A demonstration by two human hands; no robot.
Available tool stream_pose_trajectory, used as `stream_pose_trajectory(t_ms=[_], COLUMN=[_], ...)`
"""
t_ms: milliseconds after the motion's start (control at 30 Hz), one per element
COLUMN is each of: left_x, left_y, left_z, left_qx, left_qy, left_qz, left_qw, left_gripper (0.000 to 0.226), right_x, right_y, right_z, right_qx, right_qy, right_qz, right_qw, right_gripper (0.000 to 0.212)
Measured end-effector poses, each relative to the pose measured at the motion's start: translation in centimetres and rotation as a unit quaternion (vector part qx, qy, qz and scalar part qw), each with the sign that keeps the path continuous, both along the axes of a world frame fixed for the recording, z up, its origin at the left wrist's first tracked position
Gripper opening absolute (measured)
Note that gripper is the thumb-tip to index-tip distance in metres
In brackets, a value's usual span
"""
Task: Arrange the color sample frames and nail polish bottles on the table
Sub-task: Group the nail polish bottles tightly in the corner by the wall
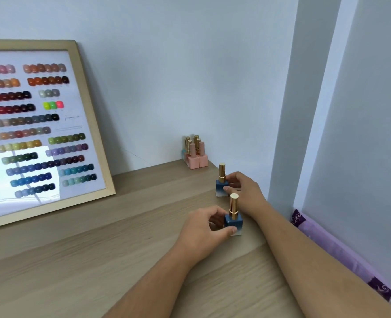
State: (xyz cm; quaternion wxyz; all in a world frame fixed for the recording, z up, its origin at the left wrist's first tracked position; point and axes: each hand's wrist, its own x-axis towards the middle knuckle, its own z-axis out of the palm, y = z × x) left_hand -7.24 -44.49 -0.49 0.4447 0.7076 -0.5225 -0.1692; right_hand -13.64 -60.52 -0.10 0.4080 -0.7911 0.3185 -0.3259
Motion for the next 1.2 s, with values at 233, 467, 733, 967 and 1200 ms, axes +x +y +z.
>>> stream_pose_trajectory(t_ms=[233, 467, 733, 967, 1200], left_x=[2.1, 7.4, 12.8, 14.4, 14.6], left_y=[-0.2, -4.2, -11.7, -14.4, -14.8], left_z=[0.1, 0.7, 0.1, -0.2, -0.4], left_qx=[-0.040, -0.086, -0.049, -0.041, -0.057], left_qy=[0.063, 0.076, 0.011, -0.024, -0.019], left_qz=[0.021, 0.173, 0.250, 0.246, 0.257], left_qw=[0.997, 0.978, 0.967, 0.968, 0.965], left_gripper=[0.021, 0.015, 0.021, 0.029, 0.026], right_x=[0.1, 3.5, 9.3, 10.9, 10.8], right_y=[-1.4, -3.7, -7.1, -8.9, -9.0], right_z=[-0.2, -0.3, -0.2, -0.4, -0.5], right_qx=[0.000, 0.008, -0.002, -0.021, -0.033], right_qy=[-0.009, -0.052, -0.032, 0.002, 0.010], right_qz=[-0.020, -0.050, -0.044, -0.021, -0.006], right_qw=[1.000, 0.997, 0.999, 1.000, 0.999], right_gripper=[0.017, 0.017, 0.025, 0.026, 0.023])
